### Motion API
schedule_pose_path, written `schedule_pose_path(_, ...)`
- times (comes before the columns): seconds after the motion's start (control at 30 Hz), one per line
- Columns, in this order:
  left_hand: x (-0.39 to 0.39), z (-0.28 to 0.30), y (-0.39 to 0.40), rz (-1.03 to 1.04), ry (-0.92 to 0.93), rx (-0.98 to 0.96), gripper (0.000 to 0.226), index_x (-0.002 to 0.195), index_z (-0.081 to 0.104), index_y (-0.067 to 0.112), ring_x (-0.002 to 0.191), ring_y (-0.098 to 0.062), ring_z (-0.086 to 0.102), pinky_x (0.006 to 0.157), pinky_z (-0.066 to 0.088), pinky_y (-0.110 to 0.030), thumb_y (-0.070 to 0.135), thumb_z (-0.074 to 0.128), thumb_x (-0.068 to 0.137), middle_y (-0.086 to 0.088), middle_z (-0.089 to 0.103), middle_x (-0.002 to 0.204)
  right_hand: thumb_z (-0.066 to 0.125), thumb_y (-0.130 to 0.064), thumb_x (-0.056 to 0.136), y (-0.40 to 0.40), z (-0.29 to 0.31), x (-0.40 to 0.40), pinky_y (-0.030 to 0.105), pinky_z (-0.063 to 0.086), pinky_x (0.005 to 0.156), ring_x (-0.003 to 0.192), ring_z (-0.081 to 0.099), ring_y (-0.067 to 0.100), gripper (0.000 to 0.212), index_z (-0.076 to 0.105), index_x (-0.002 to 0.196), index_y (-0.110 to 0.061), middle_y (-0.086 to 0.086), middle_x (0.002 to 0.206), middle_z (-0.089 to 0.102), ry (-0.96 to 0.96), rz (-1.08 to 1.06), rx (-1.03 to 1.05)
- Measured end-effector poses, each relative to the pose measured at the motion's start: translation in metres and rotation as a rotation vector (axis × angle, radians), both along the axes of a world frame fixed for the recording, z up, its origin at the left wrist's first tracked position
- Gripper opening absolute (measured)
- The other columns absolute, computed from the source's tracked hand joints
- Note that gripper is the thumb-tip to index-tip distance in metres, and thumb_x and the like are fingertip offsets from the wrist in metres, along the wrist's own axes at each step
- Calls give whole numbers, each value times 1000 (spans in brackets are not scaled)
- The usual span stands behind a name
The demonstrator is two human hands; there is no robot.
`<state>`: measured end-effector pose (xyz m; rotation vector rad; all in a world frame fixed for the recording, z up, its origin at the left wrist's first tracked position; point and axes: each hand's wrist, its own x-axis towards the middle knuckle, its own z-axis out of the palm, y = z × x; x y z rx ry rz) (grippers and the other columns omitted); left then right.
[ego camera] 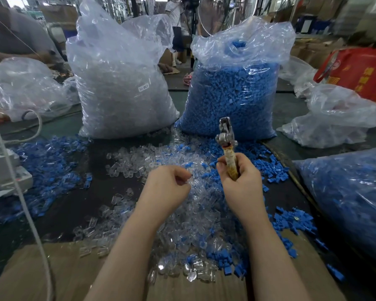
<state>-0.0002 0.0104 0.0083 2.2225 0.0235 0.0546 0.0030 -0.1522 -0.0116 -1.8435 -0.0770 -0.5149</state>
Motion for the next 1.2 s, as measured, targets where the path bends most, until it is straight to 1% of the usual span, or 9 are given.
schedule_pose_path(0.07, -1, 3, -4, -35, -8, 147, 30, 105, 75, 25, 84, -1, 66, 75, 55, -15, 6, 64, 84, 11, 72, 94, 64, -19, 94, -1, 0, 0, 16, 37, 53, 56, 42, 4, 8, 59, 87, -17, 5, 68, 54, 3, 4, -1)
schedule_pose_path(0.13, -3, 4, -7, -46, -27, 258, 37, 108, 74, 25, 90, -7, 67, 84, 55, -24, 2, 62, 82, 7, 73, 100, 64, -19, 94, -1, -1, 0, 17, 37, 53, 57, 42, 4, 8, 59, 88, -16, 9, 72, 56, 1, 6, -1)
schedule_pose_path(0.37, -6, 5, -9, 32, -6, 399, 35, 109, 72, 26, 98, -17, 65, 87, 52, -30, 6, 69, 80, 4, 72, 100, 64, -20, 94, -1, -2, 0, 17, 39, 53, 58, 44, 6, 7, 60, 90, -16, 7, 73, 57, -16, 19, -17)
schedule_pose_path(0.47, -7, 5, -10, 69, 2, 368, 32, 105, 72, 26, 95, -17, 65, 84, 52, -30, 5, 69, 81, 4, 72, 97, 65, -20, 94, 0, -2, 0, 25, 42, 55, 62, 49, 18, 8, 60, 89, -16, 6, 74, 58, -20, 21, -11)
schedule_pose_path(0.67, -6, 5, -10, 139, -18, 185, 15, 86, 72, 26, 77, -8, 64, 72, 50, -23, 12, 68, 83, 13, 66, 77, 65, -22, 94, 2, -4, 1, 15, 38, 53, 56, 44, 3, 10, 59, 87, -18, -1, 75, 56, -17, 27, -13)
schedule_pose_path(0.83, -6, 3, -16, 201, -66, -163, 8, 76, 73, 26, 58, -2, 63, 55, 46, -19, 23, 79, 80, 10, 70, 66, 66, -23, 93, 4, -3, 0, 17, 39, 54, 57, 45, 4, 11, 60, 87, -16, 3, 74, 57, -8, 37, 16)
schedule_pose_path(0.97, -5, 4, -19, 160, -22, -524, 6, 80, 74, 16, 65, -6, 66, 63, 52, -21, 15, 80, 79, 3, 73, 70, 65, -22, 94, 7, -1, -1, 17, 38, 53, 57, 43, 5, 15, 59, 87, -11, 9, 71, 56, -7, 50, 52)
schedule_pose_path(1.07, -5, 6, -21, 127, 48, -740, 5, 83, 73, 8, 64, -9, 68, 62, 53, -19, 8, 77, 81, -2, 73, 69, 65, -23, 94, 10, -1, -1, 15, 36, 50, 53, 40, 2, 16, 58, 85, -12, -4, 62, 52, 1, 59, 61)
schedule_pose_path(1.2, -5, 7, -24, 132, 78, -888, 4, 84, 72, 7, 68, -12, 71, 62, 55, -19, 5, 74, 82, -7, 75, 74, 65, -25, 94, 11, -1, -2, 15, 36, 49, 52, 40, 1, 17, 56, 83, -16, -13, 60, 52, 4, 77, 59)
